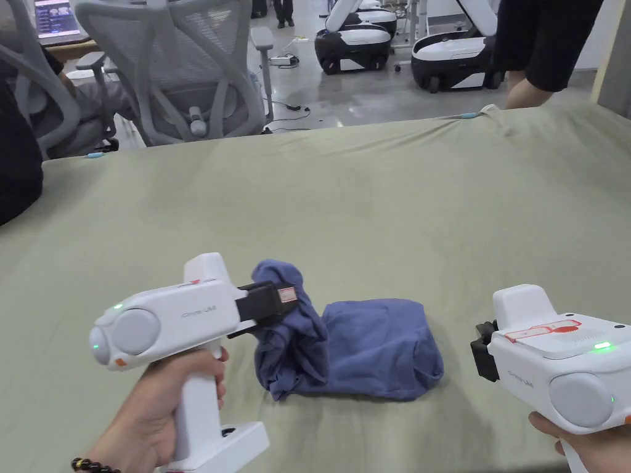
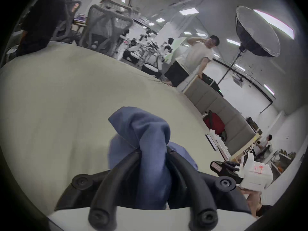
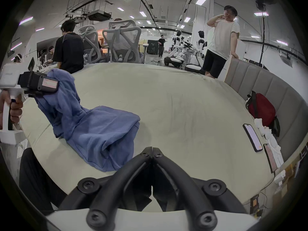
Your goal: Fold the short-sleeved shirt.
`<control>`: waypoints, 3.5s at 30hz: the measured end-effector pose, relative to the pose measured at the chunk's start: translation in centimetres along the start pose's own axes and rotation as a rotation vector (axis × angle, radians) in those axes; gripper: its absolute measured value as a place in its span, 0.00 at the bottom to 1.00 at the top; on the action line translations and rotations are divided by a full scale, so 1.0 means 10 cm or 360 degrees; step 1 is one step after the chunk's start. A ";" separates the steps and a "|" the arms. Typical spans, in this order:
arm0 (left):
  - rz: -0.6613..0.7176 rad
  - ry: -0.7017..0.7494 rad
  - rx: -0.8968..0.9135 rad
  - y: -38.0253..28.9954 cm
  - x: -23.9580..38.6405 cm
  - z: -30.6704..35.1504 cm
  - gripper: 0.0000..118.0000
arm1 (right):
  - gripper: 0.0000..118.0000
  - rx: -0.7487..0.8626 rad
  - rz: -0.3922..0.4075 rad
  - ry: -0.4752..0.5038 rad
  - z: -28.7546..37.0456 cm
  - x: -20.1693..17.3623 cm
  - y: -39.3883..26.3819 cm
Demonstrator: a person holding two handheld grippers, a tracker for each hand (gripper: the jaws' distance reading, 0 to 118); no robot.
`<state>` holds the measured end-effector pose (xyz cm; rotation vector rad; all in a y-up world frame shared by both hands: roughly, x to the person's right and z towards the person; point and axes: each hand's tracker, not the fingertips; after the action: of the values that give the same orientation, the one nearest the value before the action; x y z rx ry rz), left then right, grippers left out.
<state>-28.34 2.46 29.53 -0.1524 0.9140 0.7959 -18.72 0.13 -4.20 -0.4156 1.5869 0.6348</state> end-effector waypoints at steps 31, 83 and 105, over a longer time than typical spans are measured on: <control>0.0040 -0.0090 -0.0021 -0.19 -0.11 0.03 0.06 | 0.00 -0.0022 -0.0078 -0.0033 0.02 0.20 -0.15; 0.0075 -0.0105 -0.0060 -0.11 -0.54 0.13 0.00 | 0.00 -0.0151 -0.0218 0.0450 -0.88 -0.25 0.47; 0.0345 -0.0226 -0.0316 -0.43 -0.40 -0.90 0.73 | 0.00 -0.0234 -0.0264 0.0435 -0.99 -0.18 0.27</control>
<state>-32.72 -6.75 26.11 -0.1697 0.7235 1.0859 -27.91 -4.02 -1.63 -0.7620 1.7468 0.5867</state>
